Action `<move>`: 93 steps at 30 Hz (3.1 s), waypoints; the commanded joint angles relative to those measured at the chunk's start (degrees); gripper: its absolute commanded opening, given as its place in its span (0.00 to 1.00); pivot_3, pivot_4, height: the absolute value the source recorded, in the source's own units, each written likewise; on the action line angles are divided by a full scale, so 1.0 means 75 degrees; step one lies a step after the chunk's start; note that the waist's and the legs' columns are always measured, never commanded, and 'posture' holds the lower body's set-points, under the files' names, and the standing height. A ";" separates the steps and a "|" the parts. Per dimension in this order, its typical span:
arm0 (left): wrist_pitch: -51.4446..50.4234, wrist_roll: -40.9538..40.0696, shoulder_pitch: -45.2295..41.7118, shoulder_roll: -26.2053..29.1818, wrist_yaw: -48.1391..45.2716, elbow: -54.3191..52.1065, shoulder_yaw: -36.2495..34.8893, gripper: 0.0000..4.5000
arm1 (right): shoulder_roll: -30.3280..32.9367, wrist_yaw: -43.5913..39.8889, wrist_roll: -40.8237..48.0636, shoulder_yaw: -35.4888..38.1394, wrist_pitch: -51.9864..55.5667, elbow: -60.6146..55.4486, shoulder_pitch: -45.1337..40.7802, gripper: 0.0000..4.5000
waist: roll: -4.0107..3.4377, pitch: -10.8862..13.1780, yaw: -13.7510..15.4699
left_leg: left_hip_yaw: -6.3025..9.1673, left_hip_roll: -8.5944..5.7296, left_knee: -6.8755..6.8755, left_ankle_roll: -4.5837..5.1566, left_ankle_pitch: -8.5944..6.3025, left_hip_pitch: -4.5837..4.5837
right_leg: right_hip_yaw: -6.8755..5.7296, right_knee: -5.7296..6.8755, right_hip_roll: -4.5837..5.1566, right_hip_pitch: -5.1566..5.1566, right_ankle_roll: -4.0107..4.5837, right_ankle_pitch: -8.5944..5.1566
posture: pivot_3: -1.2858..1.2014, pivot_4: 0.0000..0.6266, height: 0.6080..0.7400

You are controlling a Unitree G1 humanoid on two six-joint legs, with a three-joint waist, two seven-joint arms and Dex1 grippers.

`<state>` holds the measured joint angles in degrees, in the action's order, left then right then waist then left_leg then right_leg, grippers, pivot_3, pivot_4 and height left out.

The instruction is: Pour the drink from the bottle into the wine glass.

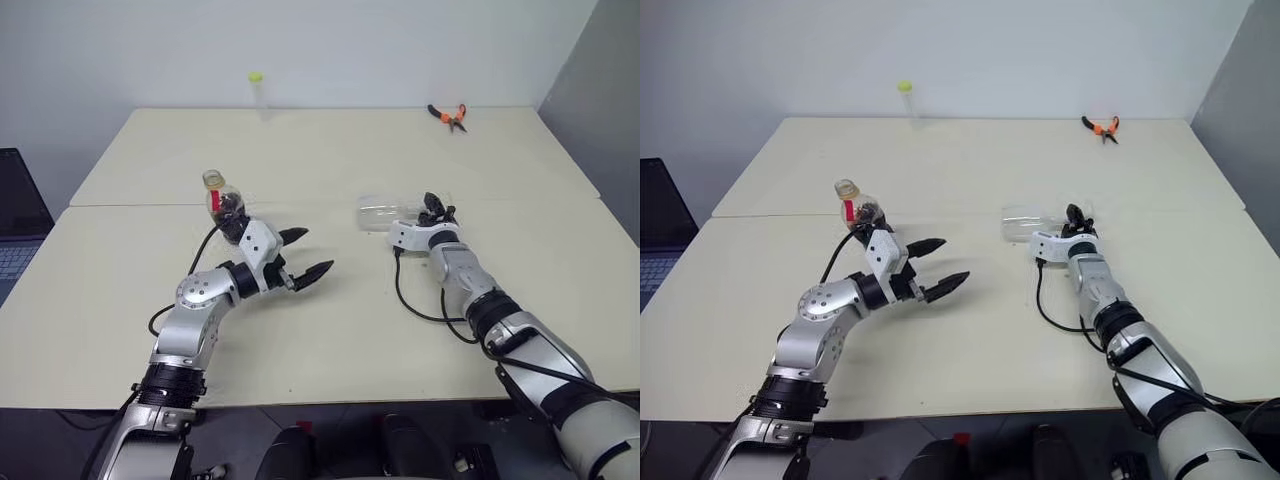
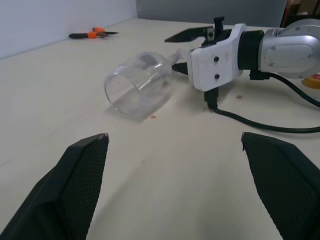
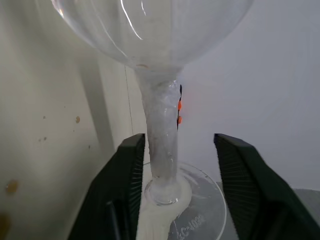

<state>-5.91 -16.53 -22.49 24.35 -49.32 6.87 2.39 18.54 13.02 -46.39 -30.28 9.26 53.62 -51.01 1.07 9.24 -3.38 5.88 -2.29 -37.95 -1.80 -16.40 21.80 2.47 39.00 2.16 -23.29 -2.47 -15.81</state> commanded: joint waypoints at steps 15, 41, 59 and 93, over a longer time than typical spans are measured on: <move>-0.0511 -0.0498 0.0751 0.0455 0.0242 -0.1154 -0.0877 1.00 | 0.0094 -0.0905 0.2422 0.2400 0.0313 -0.4314 0.1630 0.02 | 0.0001 -0.0003 -0.0024 | -0.0001 -0.0003 0.0008 0.0000 -0.0001 0.0025 | 0.0005 -0.0009 0.0009 -0.0022 -0.0001 -0.0001 | 0.52 0.24 1.00; -0.1572 -0.1863 0.1795 0.1616 -0.0252 -0.2594 -0.2117 1.00 | -0.2519 -0.4410 0.6338 0.3374 -0.4209 -0.1337 0.1434 0.02 | -0.0018 0.0009 0.0014 | 0.0019 0.0005 0.0009 0.0000 -0.0003 0.0006 | -0.0009 -0.0006 0.0003 -0.0010 0.0004 0.0002 | 0.52 0.24 1.00; -0.2135 -0.2219 0.1331 0.1796 0.0207 -0.3538 -0.2297 1.00 | -0.2328 -0.4939 0.6445 0.3537 -0.4505 -0.0267 0.1252 0.18 | -0.0018 0.0009 0.0002 | 0.0019 0.0009 0.0009 0.0000 -0.0003 0.0005 | -0.0006 -0.0003 0.0003 -0.0009 0.0005 0.0002 | 0.52 0.24 1.00; -0.2675 -0.2360 0.1598 0.1848 0.0997 -0.4169 -0.2500 1.00 | -0.1119 -0.6607 0.7893 0.3798 -0.0863 -0.5680 0.4012 1.00 | -0.0019 0.0009 0.0070 | 0.0022 0.0007 0.0007 0.0021 -0.0015 0.0007 | -0.0006 -0.0007 0.0013 -0.0003 0.0004 0.0002 | 0.52 0.24 1.00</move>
<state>-26.77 -34.10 -10.72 38.43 -42.98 -22.56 -14.37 9.49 -36.03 10.12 -2.42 -0.87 18.79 -21.28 0.92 9.31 -2.85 6.05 -2.23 -37.91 -1.62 -16.53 21.86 2.42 38.95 2.28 -23.32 -2.44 -15.80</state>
